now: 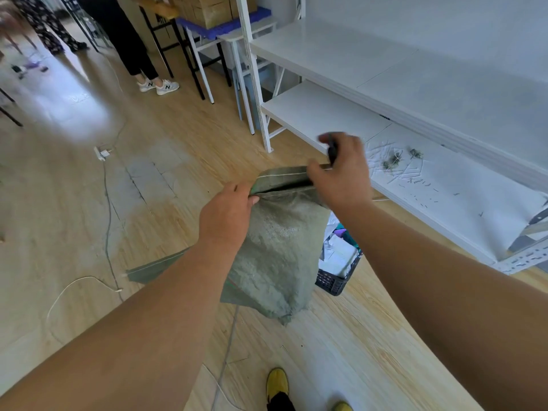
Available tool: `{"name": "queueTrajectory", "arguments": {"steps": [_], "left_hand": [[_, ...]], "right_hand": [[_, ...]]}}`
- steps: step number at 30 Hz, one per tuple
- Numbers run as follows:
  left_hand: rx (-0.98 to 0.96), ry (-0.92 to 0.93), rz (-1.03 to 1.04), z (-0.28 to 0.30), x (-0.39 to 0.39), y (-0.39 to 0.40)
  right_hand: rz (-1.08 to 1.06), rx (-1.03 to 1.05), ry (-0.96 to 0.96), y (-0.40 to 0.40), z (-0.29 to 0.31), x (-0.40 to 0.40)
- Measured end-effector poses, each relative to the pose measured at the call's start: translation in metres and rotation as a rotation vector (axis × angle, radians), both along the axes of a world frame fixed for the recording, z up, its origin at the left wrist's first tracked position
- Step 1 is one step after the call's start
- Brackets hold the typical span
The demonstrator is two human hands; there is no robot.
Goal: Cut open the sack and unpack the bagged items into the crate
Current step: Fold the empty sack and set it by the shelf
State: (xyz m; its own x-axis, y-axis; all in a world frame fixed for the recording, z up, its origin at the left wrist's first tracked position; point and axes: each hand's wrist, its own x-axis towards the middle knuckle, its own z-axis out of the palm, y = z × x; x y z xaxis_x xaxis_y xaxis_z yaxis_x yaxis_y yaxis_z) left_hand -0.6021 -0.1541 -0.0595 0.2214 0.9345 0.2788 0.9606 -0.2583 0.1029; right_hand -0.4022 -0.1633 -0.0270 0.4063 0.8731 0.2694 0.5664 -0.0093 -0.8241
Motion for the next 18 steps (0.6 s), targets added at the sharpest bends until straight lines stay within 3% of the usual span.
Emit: {"name": "queueTrajectory", "arguments": {"steps": [2, 4, 6, 9, 12, 15, 18], "left_hand": [[0.033, -0.005, -0.078, 0.004, 0.009, -0.003], [0.081, -0.044, -0.138, 0.009, 0.017, -0.004], [0.117, -0.095, -0.215, 0.013, 0.021, -0.005], [0.04, -0.108, -0.255, 0.016, 0.01, -0.006], [-0.153, 0.174, -0.032, 0.011, -0.021, -0.002], [-0.374, 0.391, 0.148, 0.005, -0.051, -0.005], [-0.259, 0.369, 0.143, 0.005, -0.055, -0.009]], "right_hand": [[0.304, -0.063, -0.116, -0.002, 0.008, -0.014], [0.445, -0.229, -0.238, -0.001, 0.008, -0.021], [0.364, -0.341, -0.304, -0.002, 0.005, -0.022], [0.113, -0.349, -0.268, -0.003, -0.004, -0.012], [0.032, -0.389, -0.25, -0.004, -0.013, 0.009], [0.054, -0.442, -0.185, -0.006, -0.021, 0.021], [0.338, -0.575, -0.101, -0.007, -0.026, 0.021]]}}
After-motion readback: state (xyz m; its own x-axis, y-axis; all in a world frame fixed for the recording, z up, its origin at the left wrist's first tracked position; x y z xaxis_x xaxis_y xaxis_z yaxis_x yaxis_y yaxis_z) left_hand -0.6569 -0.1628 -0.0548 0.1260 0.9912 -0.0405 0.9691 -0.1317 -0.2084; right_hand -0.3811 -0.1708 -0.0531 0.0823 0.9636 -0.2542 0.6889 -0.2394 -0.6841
